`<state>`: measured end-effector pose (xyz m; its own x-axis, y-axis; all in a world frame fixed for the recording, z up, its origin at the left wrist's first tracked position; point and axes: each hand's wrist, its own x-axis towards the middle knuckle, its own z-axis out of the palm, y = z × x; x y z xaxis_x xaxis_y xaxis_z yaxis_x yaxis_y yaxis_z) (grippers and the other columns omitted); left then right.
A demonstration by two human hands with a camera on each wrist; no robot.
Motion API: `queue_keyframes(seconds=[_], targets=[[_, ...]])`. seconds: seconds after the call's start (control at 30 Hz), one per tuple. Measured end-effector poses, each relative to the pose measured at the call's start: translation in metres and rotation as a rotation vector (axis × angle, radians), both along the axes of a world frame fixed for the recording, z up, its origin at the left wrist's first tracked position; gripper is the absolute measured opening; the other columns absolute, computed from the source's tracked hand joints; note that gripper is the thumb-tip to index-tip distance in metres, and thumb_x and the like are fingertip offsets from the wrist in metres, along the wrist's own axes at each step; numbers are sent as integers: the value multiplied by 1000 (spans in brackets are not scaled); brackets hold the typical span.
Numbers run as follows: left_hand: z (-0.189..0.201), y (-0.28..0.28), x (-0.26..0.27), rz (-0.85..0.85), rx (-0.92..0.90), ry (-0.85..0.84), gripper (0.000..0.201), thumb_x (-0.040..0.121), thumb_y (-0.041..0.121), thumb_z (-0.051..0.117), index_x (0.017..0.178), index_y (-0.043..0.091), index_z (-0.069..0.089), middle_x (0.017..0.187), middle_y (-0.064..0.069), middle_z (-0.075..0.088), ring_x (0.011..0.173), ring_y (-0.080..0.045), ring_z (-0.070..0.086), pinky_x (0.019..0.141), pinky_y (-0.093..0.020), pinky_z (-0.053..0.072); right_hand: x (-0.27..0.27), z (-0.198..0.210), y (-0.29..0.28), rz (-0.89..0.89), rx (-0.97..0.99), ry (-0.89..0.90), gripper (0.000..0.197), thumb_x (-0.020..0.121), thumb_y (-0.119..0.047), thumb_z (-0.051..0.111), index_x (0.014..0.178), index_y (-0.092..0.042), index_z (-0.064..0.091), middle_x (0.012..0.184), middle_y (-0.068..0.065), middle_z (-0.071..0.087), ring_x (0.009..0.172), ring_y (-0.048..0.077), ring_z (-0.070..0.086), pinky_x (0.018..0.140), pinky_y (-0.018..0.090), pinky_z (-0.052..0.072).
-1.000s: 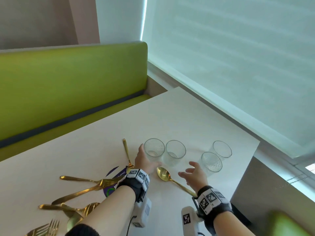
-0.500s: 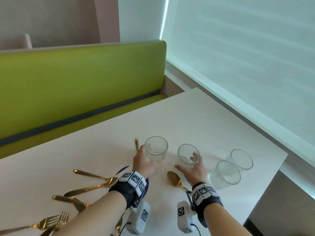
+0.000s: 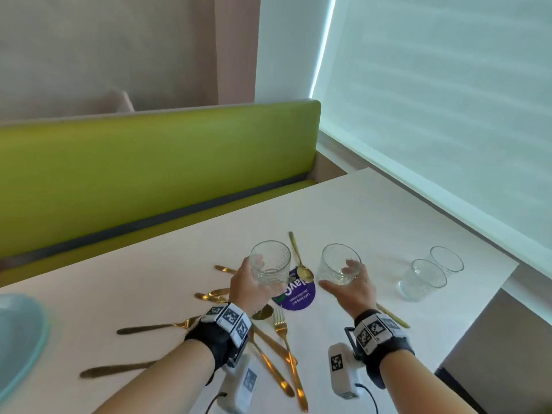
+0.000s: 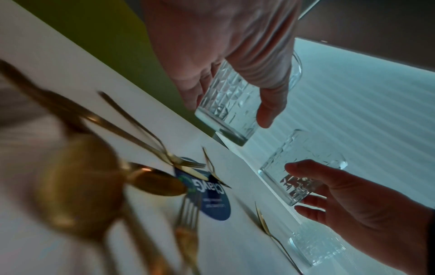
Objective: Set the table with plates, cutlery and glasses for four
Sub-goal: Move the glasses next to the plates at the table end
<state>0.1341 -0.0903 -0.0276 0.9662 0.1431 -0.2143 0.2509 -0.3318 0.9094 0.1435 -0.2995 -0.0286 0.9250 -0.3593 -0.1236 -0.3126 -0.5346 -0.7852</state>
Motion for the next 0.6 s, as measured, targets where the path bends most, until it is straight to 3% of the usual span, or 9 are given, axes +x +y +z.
queue_keyframes(seconds=[0.1,0.2,0.23,0.33,0.43,0.47,0.6], targets=[[4,47,-48,40,-8,4,80,60,31,85,130,20,48,131,1,58,117,-17,56,86,-17,41,-51,10,53,63,25,-10,72,64,-24,85,125,-15,48,115,2,60,104,18,54,86,22,39],[2,97,-103,81,-34,20,74,62,29,85,126,17,49,117,4,59,96,-11,59,65,-6,44,-104,11,113,104,66,16,69,64,-21,84,124,-16,51,111,-1,60,98,14,52,83,19,37],[-1,113,-122,100,-39,29,75,62,29,86,126,17,49,117,4,59,98,-12,59,67,-6,43,-120,8,131,122,77,31,70,64,-21,84,125,-17,51,113,0,60,100,15,54,83,19,37],[-13,164,-170,180,-38,49,83,57,30,89,129,16,50,129,-1,59,116,-19,57,88,-20,43,-161,-3,186,204,81,106,74,63,-25,85,127,-18,48,120,3,60,110,20,56,86,20,38],[-25,202,-200,262,1,94,78,57,26,88,126,15,51,127,-4,61,116,-21,57,87,-21,39,-187,-16,225,274,76,159,75,62,-26,85,127,-18,49,121,4,60,110,20,56,87,22,41],[-25,239,-230,325,4,103,77,58,24,87,126,15,52,127,-5,61,116,-21,57,88,-20,38,-207,-15,262,342,69,188,76,62,-26,85,128,-18,48,122,4,60,111,20,56,89,23,42],[-35,286,-258,412,39,132,79,59,22,88,128,12,50,133,-6,58,121,-22,55,100,-25,38,-223,-24,307,446,43,236,77,62,-28,85,128,-20,46,126,4,57,115,20,54,94,26,45]])
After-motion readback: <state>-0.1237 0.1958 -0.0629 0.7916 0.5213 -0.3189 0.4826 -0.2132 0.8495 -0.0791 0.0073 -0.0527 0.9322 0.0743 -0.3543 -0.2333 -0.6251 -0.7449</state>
